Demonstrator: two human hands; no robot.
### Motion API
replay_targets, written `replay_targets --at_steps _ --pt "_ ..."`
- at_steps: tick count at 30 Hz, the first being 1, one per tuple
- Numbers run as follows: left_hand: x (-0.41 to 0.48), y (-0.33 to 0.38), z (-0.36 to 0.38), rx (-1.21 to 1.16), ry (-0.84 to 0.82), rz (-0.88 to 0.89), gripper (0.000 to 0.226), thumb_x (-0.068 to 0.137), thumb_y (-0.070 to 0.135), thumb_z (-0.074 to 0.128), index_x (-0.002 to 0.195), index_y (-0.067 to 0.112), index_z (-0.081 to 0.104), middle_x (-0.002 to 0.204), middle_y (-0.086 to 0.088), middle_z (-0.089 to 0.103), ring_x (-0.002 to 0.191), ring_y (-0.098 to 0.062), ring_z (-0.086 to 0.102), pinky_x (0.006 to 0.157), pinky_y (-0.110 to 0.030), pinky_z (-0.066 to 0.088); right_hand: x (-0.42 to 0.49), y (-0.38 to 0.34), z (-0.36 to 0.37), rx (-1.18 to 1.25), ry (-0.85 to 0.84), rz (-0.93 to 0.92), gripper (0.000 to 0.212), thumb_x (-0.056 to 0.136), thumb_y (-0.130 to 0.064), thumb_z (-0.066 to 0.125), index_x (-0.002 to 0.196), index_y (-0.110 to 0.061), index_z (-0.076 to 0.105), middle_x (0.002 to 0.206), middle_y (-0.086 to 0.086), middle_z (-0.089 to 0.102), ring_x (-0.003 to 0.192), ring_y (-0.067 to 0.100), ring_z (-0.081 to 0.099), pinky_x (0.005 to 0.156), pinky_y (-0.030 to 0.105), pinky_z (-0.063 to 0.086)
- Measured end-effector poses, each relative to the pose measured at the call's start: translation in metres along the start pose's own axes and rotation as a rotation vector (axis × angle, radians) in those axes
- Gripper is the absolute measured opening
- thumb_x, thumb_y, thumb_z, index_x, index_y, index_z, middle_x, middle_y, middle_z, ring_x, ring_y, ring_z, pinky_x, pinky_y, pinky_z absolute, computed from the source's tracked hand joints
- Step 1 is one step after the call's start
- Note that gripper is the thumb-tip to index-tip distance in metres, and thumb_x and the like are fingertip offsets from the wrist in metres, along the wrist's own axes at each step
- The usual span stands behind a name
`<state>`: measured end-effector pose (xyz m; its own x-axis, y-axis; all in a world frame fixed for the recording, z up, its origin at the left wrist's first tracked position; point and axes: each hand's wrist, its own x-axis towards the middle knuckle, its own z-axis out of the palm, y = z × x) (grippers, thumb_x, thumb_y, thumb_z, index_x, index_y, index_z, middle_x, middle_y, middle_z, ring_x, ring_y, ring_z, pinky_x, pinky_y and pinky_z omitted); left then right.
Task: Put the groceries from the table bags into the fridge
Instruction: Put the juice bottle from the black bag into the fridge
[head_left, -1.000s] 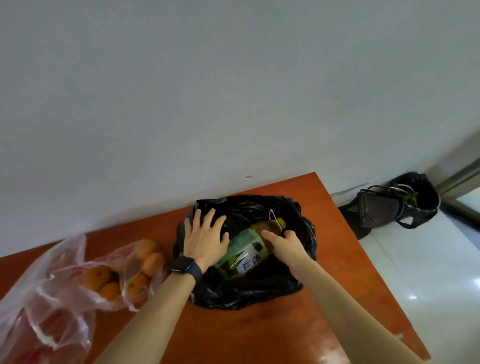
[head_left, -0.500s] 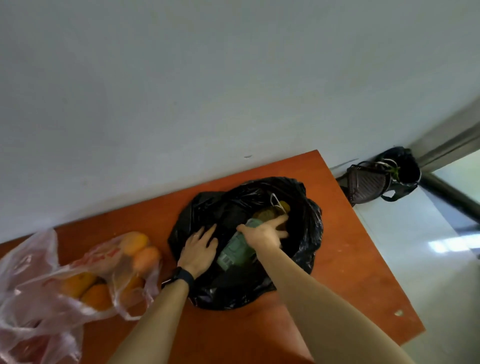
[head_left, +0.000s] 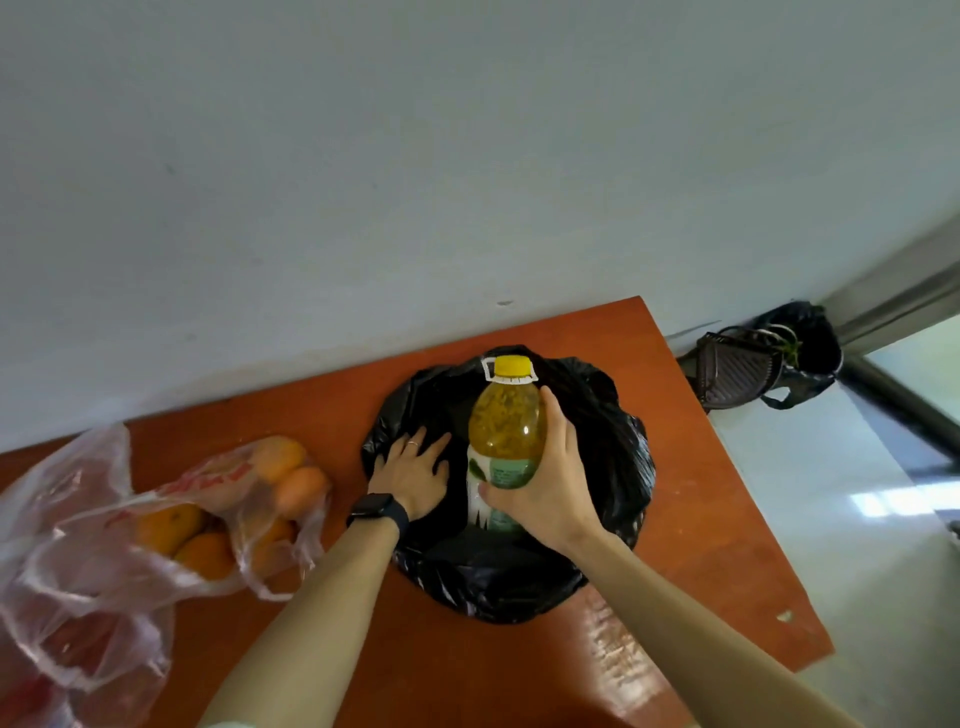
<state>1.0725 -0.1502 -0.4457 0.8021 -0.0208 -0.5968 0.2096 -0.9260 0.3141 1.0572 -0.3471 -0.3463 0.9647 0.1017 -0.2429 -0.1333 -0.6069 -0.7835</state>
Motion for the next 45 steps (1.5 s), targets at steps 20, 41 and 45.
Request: replay_targets --at_steps 20,41,45 --pt "-0.057 0.081 -0.102 -0.292 0.405 0.287 0.053 0.1 0.06 0.033 0.12 0.028 0.071 0.126 0.005 0.062 0.123 -0.019 0.053 0.101 -0.031 0.042 -0.065 -0.069 -0.141 0.697 0.698 -0.261 0.118 0.065 -0.002 0.09 0.153 -0.029 0.016 0.142 -0.004 0.048 0.116 0.012 0.064 0.084 0.042 0.061" --pt "-0.337 0.459 0.103 0.159 -0.248 1.347 0.116 0.065 0.058 0.084 0.15 0.048 0.006 0.117 0.007 0.051 0.101 -0.01 0.058 0.088 -0.034 0.058 -0.436 0.141 -0.298 0.973 1.294 0.154 0.112 0.051 -0.062 0.09 0.14 -0.044 0.025 0.133 -0.001 0.052 0.113 0.028 0.063 0.076 0.052 0.061" --pt "-0.419 0.52 0.182 0.322 -0.228 1.54 0.117 0.065 0.059 0.083 0.15 0.047 0.003 0.121 0.009 0.048 0.103 -0.009 0.054 0.086 -0.025 0.056 -0.565 0.181 -0.318 1.013 1.446 0.162 0.087 0.067 -0.041 0.084 0.136 -0.042 0.031 0.122 -0.001 0.06 0.105 0.027 0.067 0.067 0.049 0.061"
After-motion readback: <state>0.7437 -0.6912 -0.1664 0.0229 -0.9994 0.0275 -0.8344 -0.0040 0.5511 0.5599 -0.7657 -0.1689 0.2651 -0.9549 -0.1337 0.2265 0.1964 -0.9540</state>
